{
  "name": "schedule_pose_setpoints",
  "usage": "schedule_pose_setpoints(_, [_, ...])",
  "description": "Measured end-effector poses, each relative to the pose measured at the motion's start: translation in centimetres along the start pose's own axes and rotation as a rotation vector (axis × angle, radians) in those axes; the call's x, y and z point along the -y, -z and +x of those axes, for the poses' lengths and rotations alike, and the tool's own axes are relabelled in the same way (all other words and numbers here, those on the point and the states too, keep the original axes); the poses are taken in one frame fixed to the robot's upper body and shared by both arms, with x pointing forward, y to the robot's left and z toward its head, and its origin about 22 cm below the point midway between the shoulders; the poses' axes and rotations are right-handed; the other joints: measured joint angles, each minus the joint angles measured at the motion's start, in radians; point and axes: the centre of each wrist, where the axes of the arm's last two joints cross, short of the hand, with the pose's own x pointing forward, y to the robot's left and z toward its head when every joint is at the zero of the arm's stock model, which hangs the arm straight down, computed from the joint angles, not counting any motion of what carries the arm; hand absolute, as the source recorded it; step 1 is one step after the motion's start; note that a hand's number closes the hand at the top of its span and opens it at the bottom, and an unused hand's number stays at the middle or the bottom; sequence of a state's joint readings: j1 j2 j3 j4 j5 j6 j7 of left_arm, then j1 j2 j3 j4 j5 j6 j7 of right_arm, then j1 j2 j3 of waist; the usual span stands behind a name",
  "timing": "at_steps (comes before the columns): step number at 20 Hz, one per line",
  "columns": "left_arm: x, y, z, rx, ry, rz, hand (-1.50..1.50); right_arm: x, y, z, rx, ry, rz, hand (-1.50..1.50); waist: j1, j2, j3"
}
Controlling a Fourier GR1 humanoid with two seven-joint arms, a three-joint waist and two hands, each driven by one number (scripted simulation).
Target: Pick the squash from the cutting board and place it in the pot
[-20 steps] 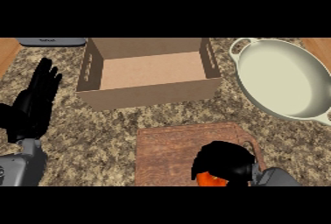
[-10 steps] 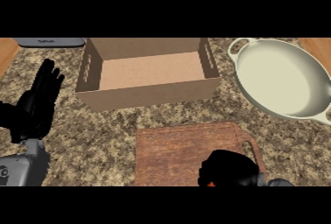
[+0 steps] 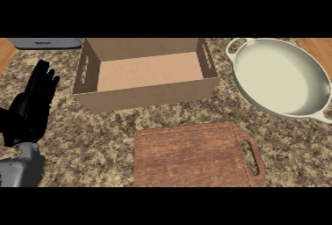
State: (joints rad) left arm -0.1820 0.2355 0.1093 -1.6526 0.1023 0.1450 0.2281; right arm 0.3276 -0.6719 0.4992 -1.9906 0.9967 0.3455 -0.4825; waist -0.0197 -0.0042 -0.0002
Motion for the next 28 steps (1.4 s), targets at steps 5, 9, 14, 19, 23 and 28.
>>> schedule_pose_setpoints(5, [-0.5,-0.1,0.1,-0.003,0.002,0.011,0.00,1.3,-3.0,1.2,-0.002,0.064,-0.173,1.50,-0.004,0.001,0.000])
schedule_pose_setpoints(9, [-0.9,-0.4,-0.6,-0.010,-0.001,0.026,0.00,3.0,-4.6,1.7,-0.023,0.138,-0.418,1.50,-0.011,0.001,0.000])
schedule_pose_setpoints(14, [-0.2,-0.4,-0.3,-0.003,0.003,0.013,0.00,5.4,-7.1,1.4,-0.069,0.178,-0.711,1.50,-0.006,0.002,0.000])
schedule_pose_setpoints(19, [1.1,0.0,0.0,0.002,-0.002,0.002,0.00,8.5,-10.0,0.0,-0.128,0.211,-0.900,1.50,0.008,0.005,0.000])
schedule_pose_setpoints(23, [0.5,0.4,-0.2,0.001,0.001,-0.009,0.00,11.2,-12.1,-2.5,-0.185,0.242,-0.975,1.50,0.018,0.006,0.000])
schedule_pose_setpoints(28, [0.6,0.5,0.5,0.005,0.004,-0.019,0.00,14.0,-12.8,-6.2,-0.215,0.308,-1.011,1.50,0.027,0.006,0.000])
